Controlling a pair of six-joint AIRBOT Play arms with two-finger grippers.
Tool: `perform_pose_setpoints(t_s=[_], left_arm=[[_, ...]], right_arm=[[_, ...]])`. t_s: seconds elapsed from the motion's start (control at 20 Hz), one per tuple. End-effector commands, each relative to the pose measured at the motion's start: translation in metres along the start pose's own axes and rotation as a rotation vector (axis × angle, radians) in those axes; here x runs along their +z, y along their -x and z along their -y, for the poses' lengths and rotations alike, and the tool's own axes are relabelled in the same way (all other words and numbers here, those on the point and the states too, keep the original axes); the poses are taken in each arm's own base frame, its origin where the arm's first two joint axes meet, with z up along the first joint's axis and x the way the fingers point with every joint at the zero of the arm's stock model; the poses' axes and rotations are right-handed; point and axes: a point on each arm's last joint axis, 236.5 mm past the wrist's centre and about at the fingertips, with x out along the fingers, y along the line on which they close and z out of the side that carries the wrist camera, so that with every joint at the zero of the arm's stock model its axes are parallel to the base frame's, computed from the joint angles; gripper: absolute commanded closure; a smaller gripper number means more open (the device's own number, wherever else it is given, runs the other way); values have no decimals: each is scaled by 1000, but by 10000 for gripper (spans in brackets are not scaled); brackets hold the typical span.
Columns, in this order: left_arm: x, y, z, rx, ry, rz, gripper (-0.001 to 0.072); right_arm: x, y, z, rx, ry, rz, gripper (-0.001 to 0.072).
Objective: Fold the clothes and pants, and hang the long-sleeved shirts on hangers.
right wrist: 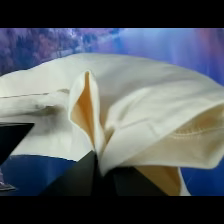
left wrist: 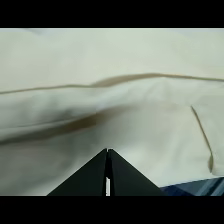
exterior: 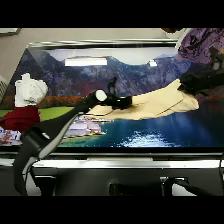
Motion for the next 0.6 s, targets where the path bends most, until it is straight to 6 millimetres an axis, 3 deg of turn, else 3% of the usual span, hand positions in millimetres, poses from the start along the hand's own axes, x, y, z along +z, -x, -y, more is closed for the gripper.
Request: perform_pose_setpoints(t_s=[0.0,0.25,0.55], left_arm=[[-26,-41,36,-83,19,-72,693],[-45,-71,61,-147,72,-83,693],[-50,-83,61,-166,114,-74,692]], right_arm=[[11,25,-10,1,9,48,685],[20,40,-20,23,-1,85,685],[9,39,-22,31,-2,39,685]])
